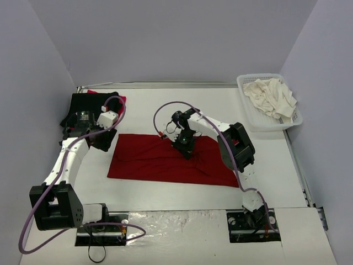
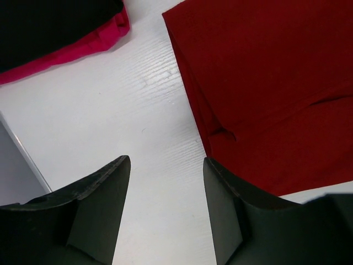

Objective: Fold and stack the t-shirts
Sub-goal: Fold the other side of the tshirt into a rectangle, then rotate the tshirt 90 degrees

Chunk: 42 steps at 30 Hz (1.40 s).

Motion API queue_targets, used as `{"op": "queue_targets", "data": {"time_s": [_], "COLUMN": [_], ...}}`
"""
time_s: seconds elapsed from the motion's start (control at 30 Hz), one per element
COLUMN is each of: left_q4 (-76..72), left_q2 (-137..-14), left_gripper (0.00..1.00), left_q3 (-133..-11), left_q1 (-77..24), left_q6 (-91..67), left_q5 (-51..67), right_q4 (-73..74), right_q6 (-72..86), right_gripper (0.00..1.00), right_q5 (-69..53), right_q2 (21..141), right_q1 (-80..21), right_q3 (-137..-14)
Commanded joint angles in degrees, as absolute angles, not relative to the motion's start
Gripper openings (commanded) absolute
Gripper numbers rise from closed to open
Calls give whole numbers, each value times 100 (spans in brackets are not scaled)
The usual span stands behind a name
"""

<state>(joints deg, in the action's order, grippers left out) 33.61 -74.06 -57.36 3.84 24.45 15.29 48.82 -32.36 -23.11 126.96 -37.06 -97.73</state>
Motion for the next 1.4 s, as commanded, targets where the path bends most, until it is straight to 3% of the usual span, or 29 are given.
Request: {"op": "queue_targets", "data": {"time_s": [0.0,0.13,0.4,0.63,0.87,1.37], "left_q4": [3226,3199,3296,3296,3270,3234], "left_q2": [-6770,-6486,-6556,-6618,-6618,-6671], "left_gripper": [55,63,64,64,65,65], "left_q3": [-5740,-5792,-5845,-5836,-5836,-5748], "left_q1": [431,431,431,431,448,448], "left_q6": [2479,2479,2478,2470,2470,2461], "left_q5": [1389,1415,1292,1213,1318,1468], "right_q4": [5054,5378,5502,5265,5212,5194], "right_q6": [-3199,-3339,-3524,-3551,-3744,-3806], "right_gripper": [0,0,0,0,0,0], "right_q5": [-2180,-2188,-2083,-1504,-1117,-659], "right_q2": [12166,11805,10811,10029,9782,9852], "right_q1": [-3779,-3779,-3692,-3016,-2049,-1319], "right_q3": [-9703,-9870,-9045,-7937,-7217,-6434]}}
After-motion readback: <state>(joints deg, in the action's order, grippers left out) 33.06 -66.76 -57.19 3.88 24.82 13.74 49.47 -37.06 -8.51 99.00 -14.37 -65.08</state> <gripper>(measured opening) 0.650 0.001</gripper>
